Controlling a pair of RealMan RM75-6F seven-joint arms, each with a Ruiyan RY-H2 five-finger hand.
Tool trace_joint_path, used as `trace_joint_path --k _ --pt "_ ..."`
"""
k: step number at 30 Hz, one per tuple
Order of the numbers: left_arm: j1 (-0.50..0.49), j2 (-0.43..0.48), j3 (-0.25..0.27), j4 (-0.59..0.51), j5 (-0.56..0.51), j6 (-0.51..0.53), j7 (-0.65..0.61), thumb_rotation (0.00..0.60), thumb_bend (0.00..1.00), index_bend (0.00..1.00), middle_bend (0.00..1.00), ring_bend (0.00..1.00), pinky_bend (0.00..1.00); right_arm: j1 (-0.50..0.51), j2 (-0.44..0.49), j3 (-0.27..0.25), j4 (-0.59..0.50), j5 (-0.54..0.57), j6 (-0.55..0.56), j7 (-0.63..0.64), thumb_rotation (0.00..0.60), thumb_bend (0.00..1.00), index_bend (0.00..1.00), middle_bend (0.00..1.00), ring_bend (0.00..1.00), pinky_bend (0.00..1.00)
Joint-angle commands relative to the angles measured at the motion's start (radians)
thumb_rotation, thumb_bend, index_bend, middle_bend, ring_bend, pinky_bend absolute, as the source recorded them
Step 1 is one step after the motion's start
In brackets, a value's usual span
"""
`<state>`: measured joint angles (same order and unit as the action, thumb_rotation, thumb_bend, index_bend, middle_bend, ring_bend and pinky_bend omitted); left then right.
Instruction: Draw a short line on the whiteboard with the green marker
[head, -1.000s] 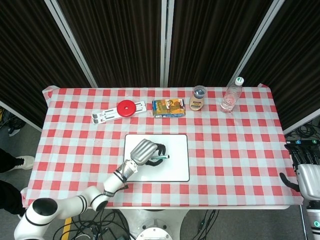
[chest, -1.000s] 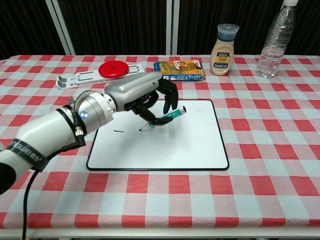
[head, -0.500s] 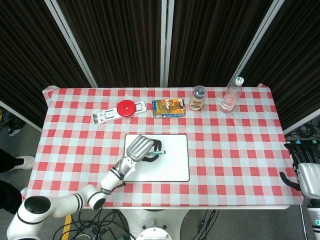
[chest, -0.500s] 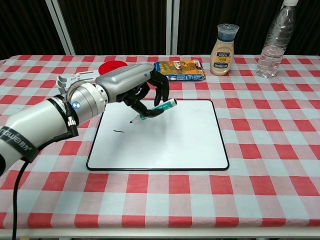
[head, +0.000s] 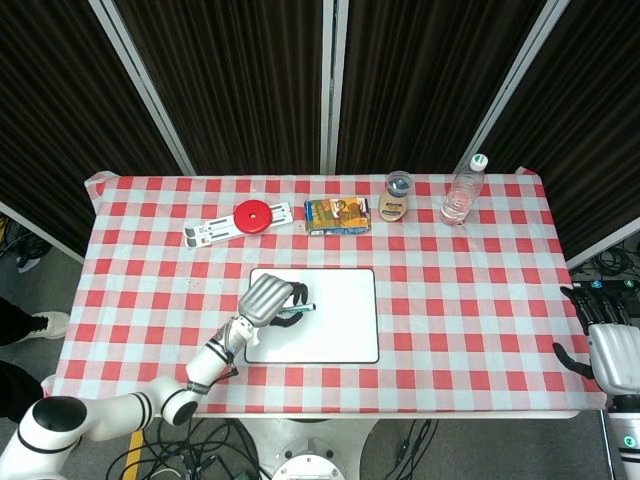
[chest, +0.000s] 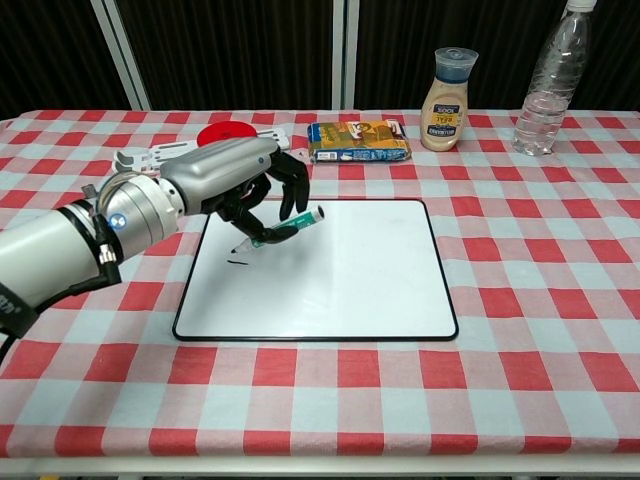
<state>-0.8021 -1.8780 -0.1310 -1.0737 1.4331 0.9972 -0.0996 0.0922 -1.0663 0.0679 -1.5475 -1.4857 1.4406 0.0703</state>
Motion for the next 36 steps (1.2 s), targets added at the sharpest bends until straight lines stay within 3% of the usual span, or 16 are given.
trace_joint_path --k 1,6,10,18,21,28,30,33,34,36 --pt "0.003 0.000 0.004 0.005 0.002 0.001 -0.002 0.600 0.48 0.55 0.61 0.81 0.95 -0.002 0.001 0.000 -0.003 0.001 0.002 -0.003 0.600 0.16 0.11 0.16 0.09 0.11" --pt "0.011 0.016 0.012 0.003 0.014 0.015 0.006 0.600 0.48 0.55 0.61 0.81 0.95 -0.001 0.001 0.000 -0.009 -0.002 0.005 -0.009 0.600 0.16 0.11 0.16 0.09 0.11" --pt "0.021 0.082 0.017 -0.037 0.016 0.020 0.065 0.600 0.48 0.55 0.61 0.81 0.95 -0.003 0.004 0.000 -0.013 -0.007 0.013 -0.012 0.600 0.16 0.11 0.16 0.09 0.11" --pt "0.074 0.288 0.034 -0.199 -0.159 -0.060 0.436 0.600 0.48 0.55 0.59 0.79 0.95 0.006 -0.011 -0.001 0.001 -0.016 0.004 0.005 0.600 0.16 0.11 0.16 0.09 0.11" --pt "0.088 0.304 0.043 -0.211 -0.225 -0.079 0.521 0.600 0.48 0.55 0.59 0.78 0.94 0.009 -0.018 -0.002 0.009 -0.020 0.002 0.011 0.600 0.16 0.11 0.16 0.09 0.11" --pt "0.110 0.286 0.041 -0.177 -0.331 -0.088 0.590 0.600 0.48 0.54 0.56 0.78 0.94 0.010 -0.017 -0.002 0.007 -0.021 0.004 0.007 0.600 0.16 0.11 0.16 0.09 0.11" --pt "0.110 0.282 0.042 -0.169 -0.344 -0.092 0.603 0.600 0.48 0.51 0.54 0.77 0.93 0.010 -0.016 -0.002 0.004 -0.021 0.005 0.003 0.600 0.16 0.11 0.16 0.09 0.11" --pt "0.112 0.282 0.040 -0.179 -0.366 -0.094 0.619 0.600 0.45 0.33 0.46 0.72 0.91 0.009 -0.016 -0.003 0.000 -0.020 0.006 -0.001 0.600 0.16 0.11 0.16 0.09 0.11" --pt "0.113 0.284 0.039 -0.187 -0.369 -0.090 0.623 0.600 0.43 0.23 0.40 0.68 0.88 0.008 -0.016 -0.003 -0.001 -0.019 0.006 -0.002 0.600 0.16 0.11 0.16 0.09 0.11" --pt "0.121 0.289 0.034 -0.210 -0.369 -0.062 0.626 0.600 0.39 0.14 0.32 0.59 0.83 0.006 -0.016 -0.002 -0.003 -0.016 0.008 -0.005 0.600 0.16 0.11 0.16 0.09 0.11"
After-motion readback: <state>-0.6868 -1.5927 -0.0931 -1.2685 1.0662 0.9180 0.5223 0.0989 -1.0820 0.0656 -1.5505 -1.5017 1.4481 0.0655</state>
